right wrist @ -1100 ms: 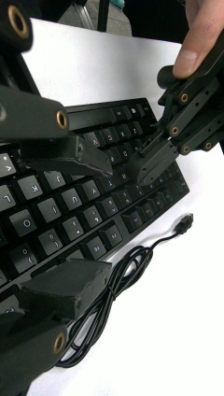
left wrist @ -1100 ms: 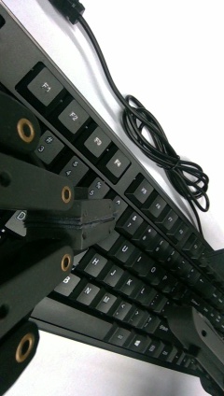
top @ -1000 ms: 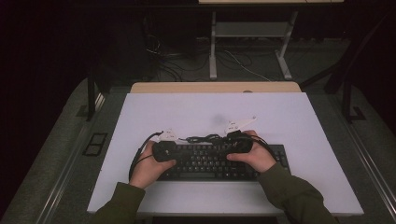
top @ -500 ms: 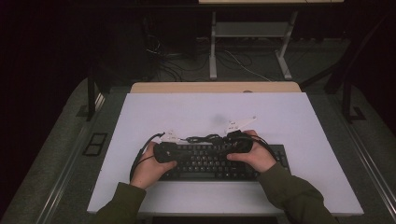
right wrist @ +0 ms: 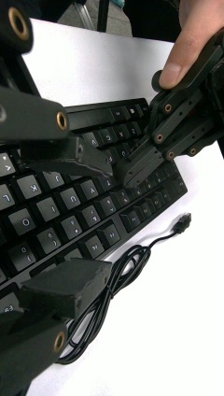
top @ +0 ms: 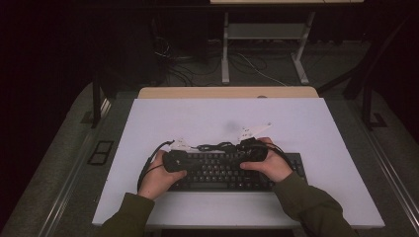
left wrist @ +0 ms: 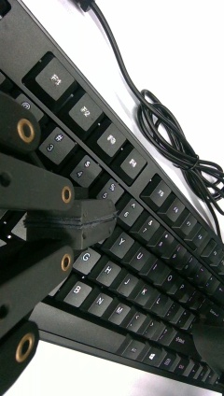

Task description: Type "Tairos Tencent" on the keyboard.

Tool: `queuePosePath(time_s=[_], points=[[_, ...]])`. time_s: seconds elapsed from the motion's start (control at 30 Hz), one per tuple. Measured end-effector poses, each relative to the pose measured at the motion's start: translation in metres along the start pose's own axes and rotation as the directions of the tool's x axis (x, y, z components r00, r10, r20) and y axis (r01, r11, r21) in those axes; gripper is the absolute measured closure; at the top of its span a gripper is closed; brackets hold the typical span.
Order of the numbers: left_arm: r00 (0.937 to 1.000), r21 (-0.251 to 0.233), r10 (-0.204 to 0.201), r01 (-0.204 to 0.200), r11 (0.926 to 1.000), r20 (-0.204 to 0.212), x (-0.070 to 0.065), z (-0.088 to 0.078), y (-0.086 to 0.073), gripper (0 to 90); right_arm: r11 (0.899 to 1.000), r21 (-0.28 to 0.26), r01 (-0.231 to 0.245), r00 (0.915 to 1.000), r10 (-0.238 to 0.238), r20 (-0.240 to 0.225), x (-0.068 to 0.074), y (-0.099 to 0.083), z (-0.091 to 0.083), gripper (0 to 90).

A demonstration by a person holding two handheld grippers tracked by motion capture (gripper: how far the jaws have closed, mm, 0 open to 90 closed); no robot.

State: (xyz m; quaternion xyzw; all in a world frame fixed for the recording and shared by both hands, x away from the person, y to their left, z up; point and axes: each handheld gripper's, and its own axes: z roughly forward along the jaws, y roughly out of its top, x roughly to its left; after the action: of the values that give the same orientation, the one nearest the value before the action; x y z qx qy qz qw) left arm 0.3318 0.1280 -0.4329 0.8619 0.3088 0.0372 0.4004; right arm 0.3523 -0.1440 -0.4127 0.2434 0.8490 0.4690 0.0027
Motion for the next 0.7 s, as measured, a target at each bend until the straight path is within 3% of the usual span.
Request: queuePosePath(time_s=[0.7], points=[[0.9998,-0.043,0.018,-0.017,0.9989,0.003,-0.005,-0.012,0.006,88.8,1.000,-0.006,0.009,0.9999,-0.009,0.006,0.003,0.002,-0.004,46.4]])
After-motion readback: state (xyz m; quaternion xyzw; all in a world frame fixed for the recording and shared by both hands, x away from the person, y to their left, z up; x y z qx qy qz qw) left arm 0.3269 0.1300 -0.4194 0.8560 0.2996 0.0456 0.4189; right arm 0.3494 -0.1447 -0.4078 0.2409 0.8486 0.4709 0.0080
